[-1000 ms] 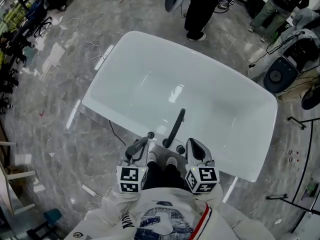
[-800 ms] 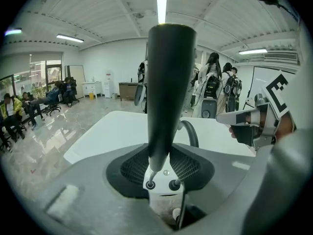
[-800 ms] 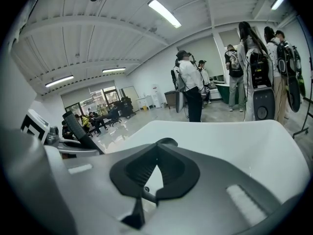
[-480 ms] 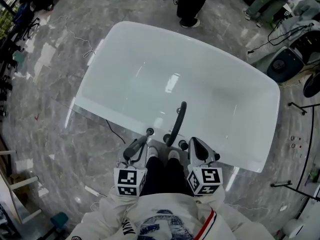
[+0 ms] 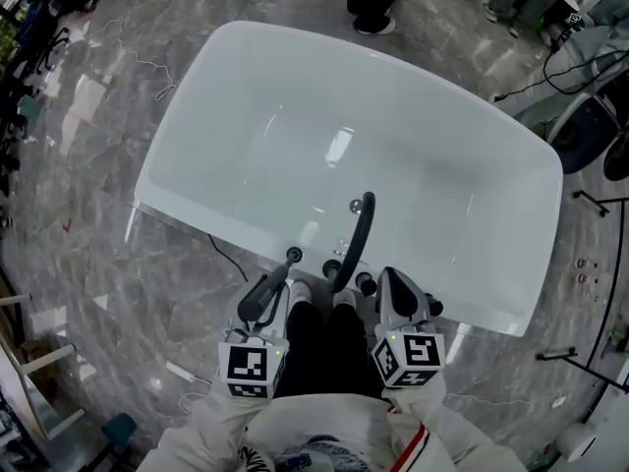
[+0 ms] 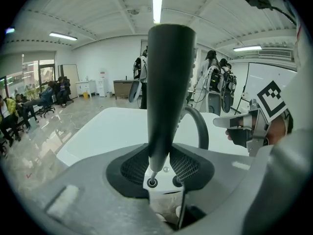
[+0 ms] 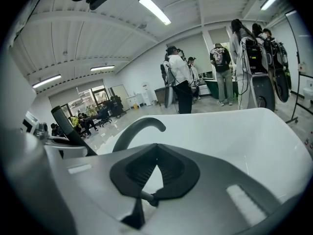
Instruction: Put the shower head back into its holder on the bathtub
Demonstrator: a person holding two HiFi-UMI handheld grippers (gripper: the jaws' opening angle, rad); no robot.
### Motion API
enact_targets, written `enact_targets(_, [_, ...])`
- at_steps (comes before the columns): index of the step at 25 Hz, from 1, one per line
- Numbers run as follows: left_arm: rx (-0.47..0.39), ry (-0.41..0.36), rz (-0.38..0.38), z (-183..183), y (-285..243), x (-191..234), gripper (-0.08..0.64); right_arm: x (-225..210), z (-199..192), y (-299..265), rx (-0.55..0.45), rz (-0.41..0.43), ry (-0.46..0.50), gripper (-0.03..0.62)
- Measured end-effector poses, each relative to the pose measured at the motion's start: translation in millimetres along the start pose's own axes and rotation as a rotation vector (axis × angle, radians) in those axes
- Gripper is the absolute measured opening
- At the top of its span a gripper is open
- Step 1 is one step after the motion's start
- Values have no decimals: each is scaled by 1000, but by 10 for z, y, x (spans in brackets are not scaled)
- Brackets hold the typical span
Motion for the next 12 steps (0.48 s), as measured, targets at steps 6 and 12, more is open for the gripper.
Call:
enact_targets(6, [4, 18, -2, -69, -103, 22, 138, -34, -138, -116, 23, -4, -16, 6])
enact_targets(12, [7, 35, 10, -108, -214, 49, 138, -79, -283, -156, 41, -3, -38, 6])
Point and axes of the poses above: the fingertips, and each gripper's own axes: y backward along the fingers, x to its left, z out of its top, the point moved 10 cm from there along y, backward along the fingers, and after that the axes turned 1 degree about y, right-handed, at the moved point
